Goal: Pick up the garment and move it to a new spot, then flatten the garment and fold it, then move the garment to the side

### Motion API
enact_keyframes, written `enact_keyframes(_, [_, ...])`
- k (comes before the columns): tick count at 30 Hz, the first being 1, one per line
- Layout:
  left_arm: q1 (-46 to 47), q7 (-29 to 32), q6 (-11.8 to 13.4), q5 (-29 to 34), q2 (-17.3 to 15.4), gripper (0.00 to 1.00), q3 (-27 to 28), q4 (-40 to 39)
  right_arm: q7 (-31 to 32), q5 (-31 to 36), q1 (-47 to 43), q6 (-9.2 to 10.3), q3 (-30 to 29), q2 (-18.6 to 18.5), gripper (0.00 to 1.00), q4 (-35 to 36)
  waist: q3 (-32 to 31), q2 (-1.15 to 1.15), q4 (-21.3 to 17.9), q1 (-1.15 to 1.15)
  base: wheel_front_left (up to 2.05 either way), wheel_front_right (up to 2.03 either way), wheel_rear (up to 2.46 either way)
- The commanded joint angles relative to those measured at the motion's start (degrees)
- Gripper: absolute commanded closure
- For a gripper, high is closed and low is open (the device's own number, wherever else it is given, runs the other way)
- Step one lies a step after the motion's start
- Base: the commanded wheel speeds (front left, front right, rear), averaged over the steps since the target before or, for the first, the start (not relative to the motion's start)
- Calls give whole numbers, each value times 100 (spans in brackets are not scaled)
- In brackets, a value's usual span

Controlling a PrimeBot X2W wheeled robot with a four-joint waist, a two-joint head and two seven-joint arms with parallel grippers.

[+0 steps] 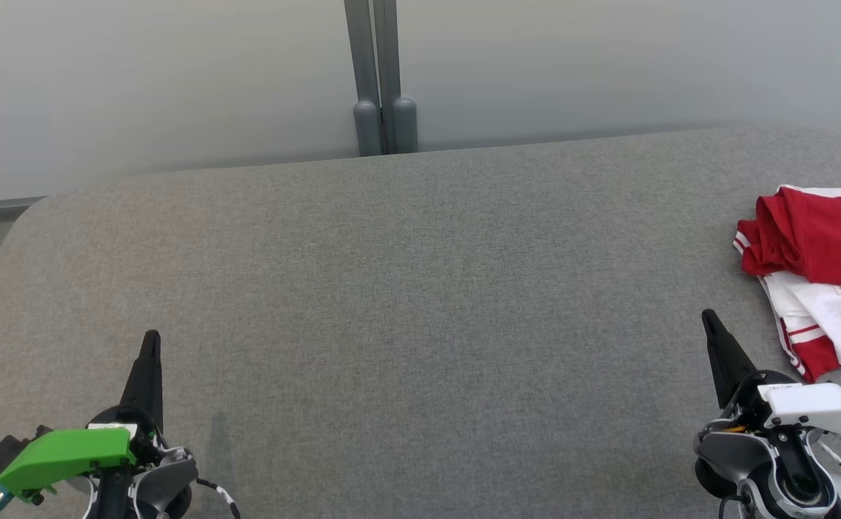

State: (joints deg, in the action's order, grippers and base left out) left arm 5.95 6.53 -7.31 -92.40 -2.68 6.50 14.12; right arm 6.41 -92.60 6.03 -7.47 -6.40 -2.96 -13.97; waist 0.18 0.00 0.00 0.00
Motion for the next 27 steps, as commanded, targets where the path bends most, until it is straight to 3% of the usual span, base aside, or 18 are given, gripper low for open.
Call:
enact_keyframes(1, [62, 21, -37, -4, -38, 100, 15, -13, 17, 10, 35, -4, -13, 0, 100, -11, 0, 0, 0, 0, 0, 0, 0])
enact_keyframes(27, [62, 21, -37, -3, -38, 100, 14, -13, 23, 20, 36, -4, -21, 5, 100, -12, 0, 0, 0, 0, 0, 0, 0])
